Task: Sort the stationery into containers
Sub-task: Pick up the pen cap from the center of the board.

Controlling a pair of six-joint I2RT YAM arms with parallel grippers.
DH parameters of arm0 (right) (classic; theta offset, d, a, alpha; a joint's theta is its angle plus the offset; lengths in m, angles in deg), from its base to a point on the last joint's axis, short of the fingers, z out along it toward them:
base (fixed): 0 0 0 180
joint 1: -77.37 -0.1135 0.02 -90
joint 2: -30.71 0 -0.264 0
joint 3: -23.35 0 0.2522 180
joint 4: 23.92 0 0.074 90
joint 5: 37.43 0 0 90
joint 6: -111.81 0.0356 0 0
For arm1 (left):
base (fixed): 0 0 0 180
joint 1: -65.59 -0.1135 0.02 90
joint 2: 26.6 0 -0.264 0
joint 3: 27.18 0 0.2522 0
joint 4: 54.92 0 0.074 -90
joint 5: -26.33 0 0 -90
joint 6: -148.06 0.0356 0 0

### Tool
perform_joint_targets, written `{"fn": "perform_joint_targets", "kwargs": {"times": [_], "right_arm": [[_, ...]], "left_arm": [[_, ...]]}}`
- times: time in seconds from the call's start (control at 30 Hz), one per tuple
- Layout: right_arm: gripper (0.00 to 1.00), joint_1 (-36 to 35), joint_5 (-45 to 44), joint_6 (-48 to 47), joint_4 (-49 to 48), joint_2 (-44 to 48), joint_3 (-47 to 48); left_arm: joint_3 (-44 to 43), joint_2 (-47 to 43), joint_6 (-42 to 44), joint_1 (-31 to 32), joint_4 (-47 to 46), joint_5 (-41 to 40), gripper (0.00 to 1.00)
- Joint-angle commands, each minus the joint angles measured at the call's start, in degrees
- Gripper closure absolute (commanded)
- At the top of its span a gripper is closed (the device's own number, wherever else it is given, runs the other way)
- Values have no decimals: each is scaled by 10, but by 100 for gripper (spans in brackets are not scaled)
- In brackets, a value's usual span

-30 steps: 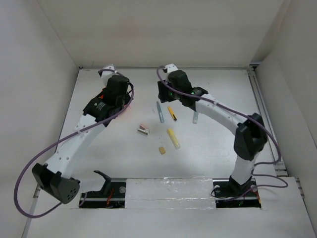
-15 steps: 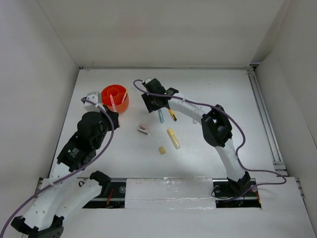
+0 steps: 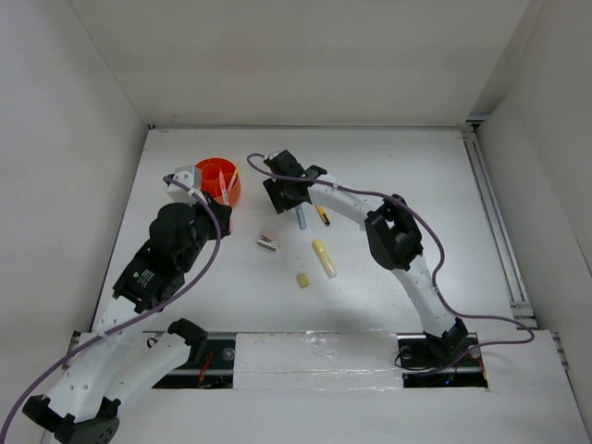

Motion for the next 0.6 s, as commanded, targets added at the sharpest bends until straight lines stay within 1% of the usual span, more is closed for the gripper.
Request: {"fn": "perform_joint_targets", "kwargs": {"times": [0.0, 0.23, 0.33, 0.57], "right_arm": [[48, 6, 7, -7, 6, -10, 33], [49, 16, 12, -7, 6, -22, 41], [55, 16, 17, -7, 6, -33, 47], [58, 16, 12, -7, 18, -44, 47]], "left_arm": [[1, -5, 10, 1, -29, 12, 100], [6, -5, 15, 1, -29, 17, 100], [6, -5, 15, 1, -29, 17, 100], [6, -5, 15, 1, -29, 17, 100]]}}
